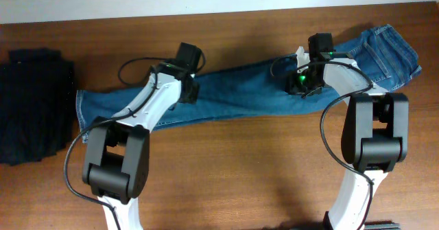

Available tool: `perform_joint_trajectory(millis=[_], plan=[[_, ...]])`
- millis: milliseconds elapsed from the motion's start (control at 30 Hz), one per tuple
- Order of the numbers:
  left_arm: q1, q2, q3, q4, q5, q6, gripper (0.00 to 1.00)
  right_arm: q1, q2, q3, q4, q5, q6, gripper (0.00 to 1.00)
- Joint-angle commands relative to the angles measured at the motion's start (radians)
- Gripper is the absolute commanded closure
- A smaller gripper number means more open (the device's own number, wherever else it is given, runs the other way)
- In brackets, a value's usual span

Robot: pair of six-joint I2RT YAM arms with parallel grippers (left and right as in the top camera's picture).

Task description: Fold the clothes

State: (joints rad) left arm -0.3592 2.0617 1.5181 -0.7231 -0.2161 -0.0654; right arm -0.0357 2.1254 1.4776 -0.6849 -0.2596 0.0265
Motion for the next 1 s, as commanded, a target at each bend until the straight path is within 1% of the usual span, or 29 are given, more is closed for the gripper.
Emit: perform_joint_trajectory(millis=[0,133,300,500,633,700,767,800,867,933,967], plan=[[0.023,0.058,0.002,0.013,0.015,-0.016,0.99,0.003,0.029,-0.027,0.017,0.024,0.0,0.71],[0.03,0.11,0.002,0.053,0.006,-0.015,0.99,0.003,0.029,-0.027,0.021,0.024,0.0,0.71],[0.057,0.121,0.006,0.153,-0.148,-0.008,1.0,0.003,0.028,-0.027,0.021,0.024,0.0,0.71],[0.122,0.121,0.01,0.256,-0.146,-0.008,0.99,0.003,0.029,-0.027,0.021,0.024,0.0,0.71],[0.188,0.121,0.014,0.304,-0.114,-0.009,0.98,0.003,0.029,-0.027,0.02,0.024,0.0,0.71],[0.219,0.121,0.032,0.289,-0.068,-0.009,0.94,0.003,0.029,-0.027,0.02,0.024,0.0,0.71],[0.241,0.118,0.065,0.238,-0.01,-0.009,0.81,0.003,0.028,-0.027,0.02,0.024,0.0,0.71],[0.25,0.117,0.084,0.208,0.017,-0.009,0.76,0.003,0.028,-0.027,0.021,0.024,0.0,0.71],[0.268,0.107,0.137,0.117,0.088,-0.01,0.76,0.003,0.029,-0.027,0.021,0.024,0.0,0.71],[0.275,0.091,0.195,0.027,0.154,-0.03,0.79,0.003,0.029,-0.027,0.021,0.024,0.0,0.69],[0.275,0.082,0.222,-0.015,0.185,-0.051,0.85,0.003,0.028,-0.027,0.021,0.024,0.0,0.66]])
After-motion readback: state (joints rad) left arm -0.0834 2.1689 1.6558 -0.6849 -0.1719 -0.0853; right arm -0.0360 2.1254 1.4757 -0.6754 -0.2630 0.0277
